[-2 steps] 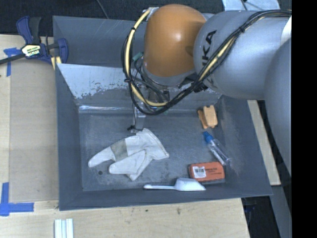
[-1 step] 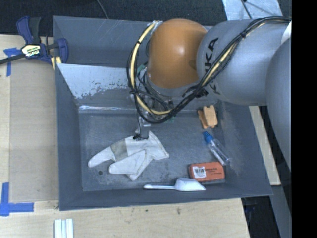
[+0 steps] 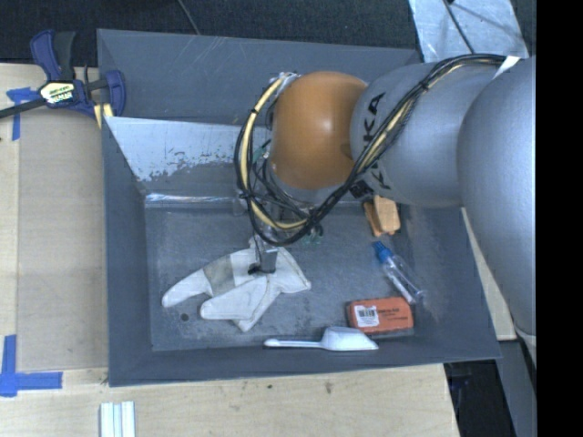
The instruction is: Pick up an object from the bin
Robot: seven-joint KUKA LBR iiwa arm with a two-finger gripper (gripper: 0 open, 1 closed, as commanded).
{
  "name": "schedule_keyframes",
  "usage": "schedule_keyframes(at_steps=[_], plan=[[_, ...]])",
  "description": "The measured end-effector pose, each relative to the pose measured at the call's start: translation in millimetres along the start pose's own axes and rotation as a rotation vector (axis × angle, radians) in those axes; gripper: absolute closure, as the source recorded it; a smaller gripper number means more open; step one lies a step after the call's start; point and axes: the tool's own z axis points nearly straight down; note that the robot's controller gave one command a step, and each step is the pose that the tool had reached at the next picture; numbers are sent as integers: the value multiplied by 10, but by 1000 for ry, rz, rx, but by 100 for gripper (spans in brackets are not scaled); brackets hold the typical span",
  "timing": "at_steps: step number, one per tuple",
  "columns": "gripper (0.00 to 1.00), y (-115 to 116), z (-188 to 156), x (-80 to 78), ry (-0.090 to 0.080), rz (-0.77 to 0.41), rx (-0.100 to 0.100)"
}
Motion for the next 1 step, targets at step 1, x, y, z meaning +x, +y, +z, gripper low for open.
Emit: schedule_keyframes(at_steps=[1], plan=[[100,-145,384,-77,5,24,-1]])
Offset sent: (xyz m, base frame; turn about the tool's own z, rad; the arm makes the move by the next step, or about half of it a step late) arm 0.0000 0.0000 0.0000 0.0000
